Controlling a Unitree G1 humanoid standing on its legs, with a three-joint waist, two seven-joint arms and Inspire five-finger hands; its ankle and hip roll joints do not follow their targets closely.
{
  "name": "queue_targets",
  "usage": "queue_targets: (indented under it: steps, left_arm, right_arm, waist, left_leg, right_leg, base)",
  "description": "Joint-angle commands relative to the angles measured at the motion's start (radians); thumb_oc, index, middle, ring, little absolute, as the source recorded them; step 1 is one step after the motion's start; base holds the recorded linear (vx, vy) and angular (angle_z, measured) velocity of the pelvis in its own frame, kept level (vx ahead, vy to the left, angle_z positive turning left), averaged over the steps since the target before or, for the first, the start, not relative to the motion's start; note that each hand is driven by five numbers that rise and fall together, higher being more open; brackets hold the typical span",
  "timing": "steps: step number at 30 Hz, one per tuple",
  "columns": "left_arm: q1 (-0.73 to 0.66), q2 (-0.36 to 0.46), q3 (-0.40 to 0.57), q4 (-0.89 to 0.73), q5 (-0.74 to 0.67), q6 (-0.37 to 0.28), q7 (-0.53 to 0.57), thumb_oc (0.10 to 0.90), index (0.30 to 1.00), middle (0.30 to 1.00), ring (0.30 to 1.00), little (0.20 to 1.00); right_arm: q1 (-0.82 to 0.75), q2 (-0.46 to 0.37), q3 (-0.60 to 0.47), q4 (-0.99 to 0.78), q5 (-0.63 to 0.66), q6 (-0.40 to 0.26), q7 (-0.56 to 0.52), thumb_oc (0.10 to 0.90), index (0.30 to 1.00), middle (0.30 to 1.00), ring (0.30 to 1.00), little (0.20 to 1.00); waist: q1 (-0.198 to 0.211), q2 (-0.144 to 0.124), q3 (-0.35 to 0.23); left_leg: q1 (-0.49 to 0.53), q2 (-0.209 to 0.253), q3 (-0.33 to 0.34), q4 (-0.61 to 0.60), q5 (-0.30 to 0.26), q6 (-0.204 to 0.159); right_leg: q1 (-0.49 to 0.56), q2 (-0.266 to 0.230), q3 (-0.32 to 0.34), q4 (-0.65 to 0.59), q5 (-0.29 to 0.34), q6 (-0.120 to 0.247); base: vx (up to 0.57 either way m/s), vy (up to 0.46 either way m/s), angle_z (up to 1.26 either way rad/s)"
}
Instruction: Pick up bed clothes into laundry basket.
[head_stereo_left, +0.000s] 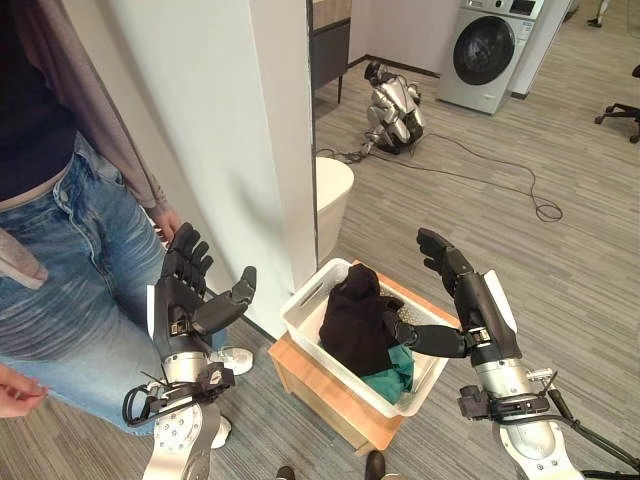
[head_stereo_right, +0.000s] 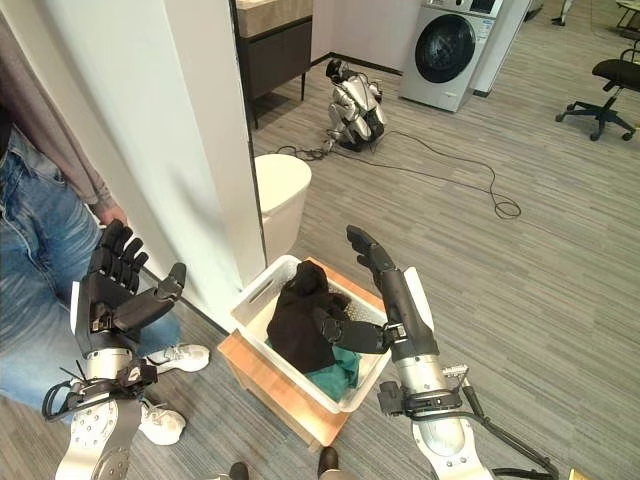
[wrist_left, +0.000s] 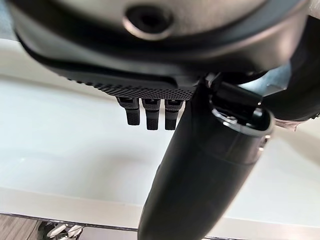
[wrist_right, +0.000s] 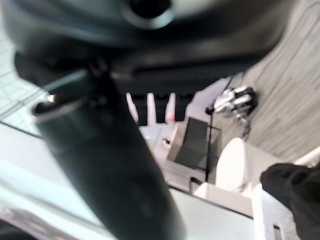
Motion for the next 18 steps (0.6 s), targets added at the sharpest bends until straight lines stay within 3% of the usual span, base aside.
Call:
queue_targets:
  steps: [1,3,8,18]
  left_arm:
    - [-0.075,0.067,0.024,-0.076,0.01,-0.12,-0.027,0.8,0.9,0.9,0.9,0.9]
    - [-0.086,0.072,0.025,-0.082,0.003,-0.12,-0.024,0.8,0.9,0.9,0.9,0.9]
    - [-0.201,0.08,0.004,-0.124,0.008,-0.135,0.027,0.8,0.9,0.9,0.9,0.9]
    - [-0.13,0.073,0.002,-0.123,0.015,-0.109,-0.012,0.8,0.9,0.9,0.9,0.9]
  right_arm:
    - [-0.052,0.016,-0.024,-0.099,0.029,-0.112,-0.026,0.8,0.9,0.9,0.9,0.9]
    - [-0.061,0.012,-0.026,-0.105,0.031,-0.111,-0.03,0.8,0.9,0.9,0.9,0.9]
    - [-0.192,-0.02,-0.022,-0.143,0.011,-0.114,-0.095,0.8,0.9,0.9,0.9,0.9]
    - [-0.061,0.009,-0.07,-0.132,0.005,-0.104,-0.056,0.8,0.9,0.9,0.9,0.9]
  waist:
    - [-0.002,-0.023,-0.052]
    - [-0.004,-0.023,-0.038]
    - [-0.004,-0.01,0.066]
    - [-0.01,-0.019,0.004]
  left_leg:
    - [0.0,0.033,-0.013,0.002,-0.073,-0.016]
    - [-0.006,0.034,-0.012,0.002,-0.069,-0.015]
    - [-0.058,0.027,-0.016,0.012,-0.048,-0.004]
    - [0.001,0.028,-0.009,0.002,-0.079,-0.009]
  right_leg:
    - [0.113,-0.111,-0.042,0.044,-0.157,0.096]
    - [0.103,-0.111,-0.038,0.049,-0.157,0.098]
    - [0.024,-0.115,-0.019,0.1,-0.155,0.096]
    - [0.103,-0.113,-0.033,0.053,-0.159,0.096]
  base:
    - [0.0,0.0,0.0]
    - [-0.08,0.009,-0.01]
    - [-0.21,0.027,-0.08]
    - [0.1,-0.006,-0.01]
